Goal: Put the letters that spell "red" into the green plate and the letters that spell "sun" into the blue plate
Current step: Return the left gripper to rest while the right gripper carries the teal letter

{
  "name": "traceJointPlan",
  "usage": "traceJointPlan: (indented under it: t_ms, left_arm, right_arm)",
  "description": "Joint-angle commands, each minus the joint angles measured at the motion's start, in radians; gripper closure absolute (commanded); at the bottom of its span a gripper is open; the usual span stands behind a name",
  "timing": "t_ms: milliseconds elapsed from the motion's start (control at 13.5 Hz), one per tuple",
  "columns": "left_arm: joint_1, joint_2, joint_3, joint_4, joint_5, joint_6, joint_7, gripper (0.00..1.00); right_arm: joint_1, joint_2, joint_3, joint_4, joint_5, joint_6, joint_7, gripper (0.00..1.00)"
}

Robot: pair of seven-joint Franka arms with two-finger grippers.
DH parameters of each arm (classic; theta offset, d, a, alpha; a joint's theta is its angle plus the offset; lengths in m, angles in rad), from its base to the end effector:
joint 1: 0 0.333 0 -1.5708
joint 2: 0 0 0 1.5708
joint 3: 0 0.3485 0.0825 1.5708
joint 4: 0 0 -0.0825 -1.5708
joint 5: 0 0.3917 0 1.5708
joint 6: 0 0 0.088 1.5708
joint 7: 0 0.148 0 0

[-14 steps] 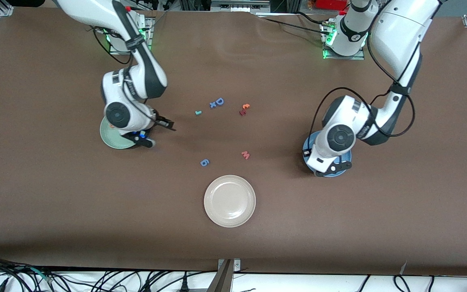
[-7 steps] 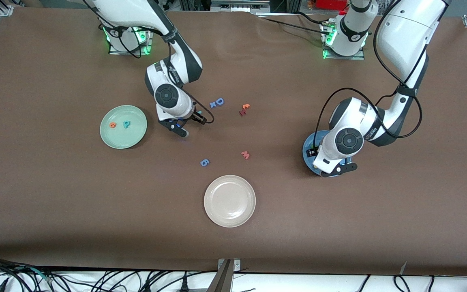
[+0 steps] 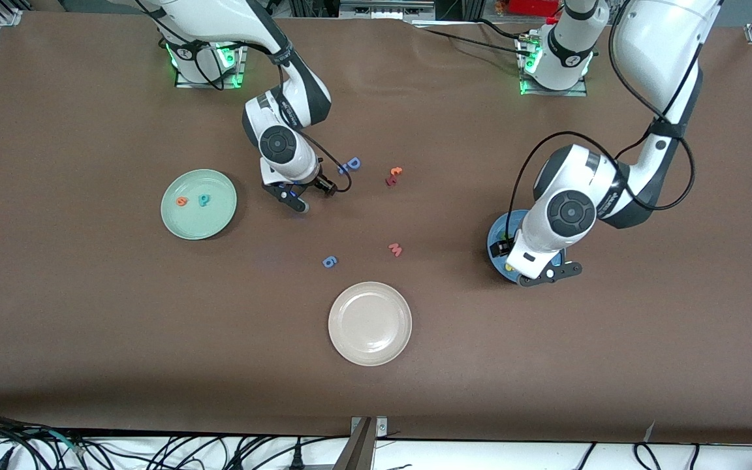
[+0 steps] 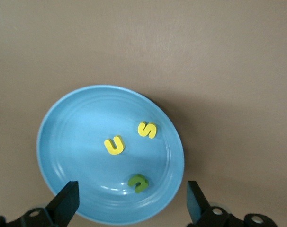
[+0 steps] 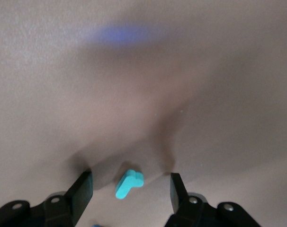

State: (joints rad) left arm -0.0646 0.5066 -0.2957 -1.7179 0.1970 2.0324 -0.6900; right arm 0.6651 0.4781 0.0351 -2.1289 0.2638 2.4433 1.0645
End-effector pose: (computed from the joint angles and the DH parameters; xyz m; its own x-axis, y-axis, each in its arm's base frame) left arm 0.6313 -0.2020 0.2746 0.9605 0.2526 -0.1166 0.2390 -0.9637 -0.1187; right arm 0.4290 0.3719 0.1499 0.8095 -0.5455 -0.2169 -0.5411 -0.8367 0.0849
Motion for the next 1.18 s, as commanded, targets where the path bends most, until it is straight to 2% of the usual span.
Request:
traceJointPlan:
  t_ms: [0,148,222,295,591,665,812,1108]
  left_arm:
    - [-0.015,-0.025,-0.002,0.133,0.013,-0.188,0.024,0.00]
    - [-0.017,-0.025,-0.016,0.208,0.010,-0.254,0.117,0.00]
    - [-0.012,-0.026,-0.017,0.224,0.010,-0.264,0.172,0.00]
    - [-0.006,-0.034,-0.017,0.233,0.012,-0.270,0.237,0.00]
    - [0.058,-0.109,-0.011,0.239,0.004,-0.279,0.568,0.00]
    - [0.077,-0.137,-0.002,0.235,-0.037,-0.279,0.645,0.00]
    - [0.101,-0.198,0.041,0.204,-0.094,-0.276,0.781,0.00]
    - [0.040,-0.388,0.153,0.052,-0.154,-0.253,0.800,0.00]
  right_arm:
    - [0.001,-0.019,0.009,-0.032,0.014,0.016,0.014,0.43]
    - [0.001,-0.021,0.009,-0.037,0.014,0.016,0.014,0.57]
    - [0.001,-0.021,0.009,-0.040,0.014,0.016,0.014,0.60]
    - [0.001,-0.021,0.009,-0.042,0.014,0.016,0.014,0.61]
    - [0.001,-0.021,0.009,-0.042,0.014,0.014,0.014,0.86]
    - [0.001,-0.021,0.009,-0.042,0.014,0.013,0.014,0.91]
    - [0.001,-0.021,0.008,-0.042,0.014,0.011,0.014,0.92]
    - [-0.001,-0.042,0.000,-0.034,0.012,-0.006,0.014,0.92]
